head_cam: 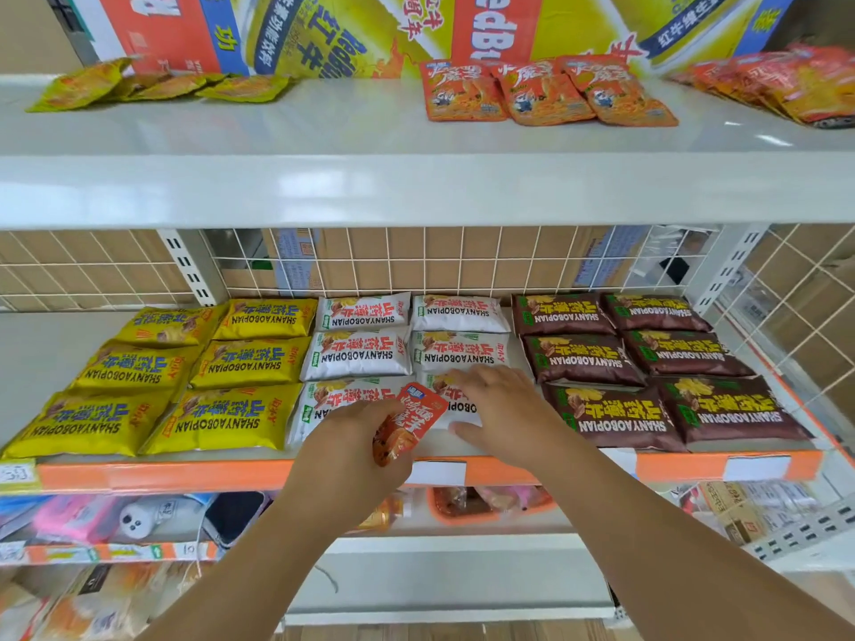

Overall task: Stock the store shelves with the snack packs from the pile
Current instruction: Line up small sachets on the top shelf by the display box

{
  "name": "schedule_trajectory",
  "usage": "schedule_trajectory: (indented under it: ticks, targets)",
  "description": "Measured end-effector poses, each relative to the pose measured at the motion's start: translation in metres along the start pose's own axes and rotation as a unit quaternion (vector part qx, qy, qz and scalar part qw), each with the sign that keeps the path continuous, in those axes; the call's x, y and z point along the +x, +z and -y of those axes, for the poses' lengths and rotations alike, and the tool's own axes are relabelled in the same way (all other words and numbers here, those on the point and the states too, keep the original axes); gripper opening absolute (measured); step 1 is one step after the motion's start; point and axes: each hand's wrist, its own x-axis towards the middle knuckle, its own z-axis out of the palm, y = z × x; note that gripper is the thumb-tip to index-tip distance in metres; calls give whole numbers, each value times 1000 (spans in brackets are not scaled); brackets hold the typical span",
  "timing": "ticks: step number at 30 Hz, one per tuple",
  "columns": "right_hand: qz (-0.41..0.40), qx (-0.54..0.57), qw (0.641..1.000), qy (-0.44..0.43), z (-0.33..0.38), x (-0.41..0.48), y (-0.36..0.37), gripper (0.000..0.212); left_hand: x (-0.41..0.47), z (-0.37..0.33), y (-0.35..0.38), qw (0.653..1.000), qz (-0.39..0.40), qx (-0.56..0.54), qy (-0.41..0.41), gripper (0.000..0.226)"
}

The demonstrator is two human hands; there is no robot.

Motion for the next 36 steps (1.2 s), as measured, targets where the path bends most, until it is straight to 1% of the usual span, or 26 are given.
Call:
schedule_trajectory:
  ticks: [3,8,11,14,16,21,24,26,29,31,36]
  targets:
    - [-22,45,999,-13,-2,-6,-14,58,0,-6,-2,1000,-12,-11,6,54]
    - [-62,63,996,-18,-1,-21,-45,43,6,-25,-13,999,-14,-29,32,55]
    - [-98,80,992,-11,-1,-36,-72,43,11,-47,-26,997,-27,-42,56,55]
    - [-126,78,989,-8,-4,-57,-105,38,18,-72,-39,994,-38,-44,90,57]
    - [-150,70,986,6,-9,-75,-127,43,23,-91,-47,990,-42,-40,126,57]
    - [-216,82,972,48,-15,-125,-182,39,32,-147,-63,978,-50,-54,197,59]
    - [-250,57,962,89,-14,-158,-209,43,33,-177,-73,964,-51,-73,251,56]
    - [-269,43,956,110,-9,-180,-225,41,31,-192,-80,955,-50,-83,281,58]
    - [-295,28,945,135,6,-203,-247,42,22,-205,-98,942,-44,-117,312,59]
    - [-306,23,940,147,19,-211,-258,44,16,-207,-113,931,-56,-133,335,56]
    - [-345,5,924,162,58,-212,-279,42,6,-195,-159,924,-93,-126,350,54]
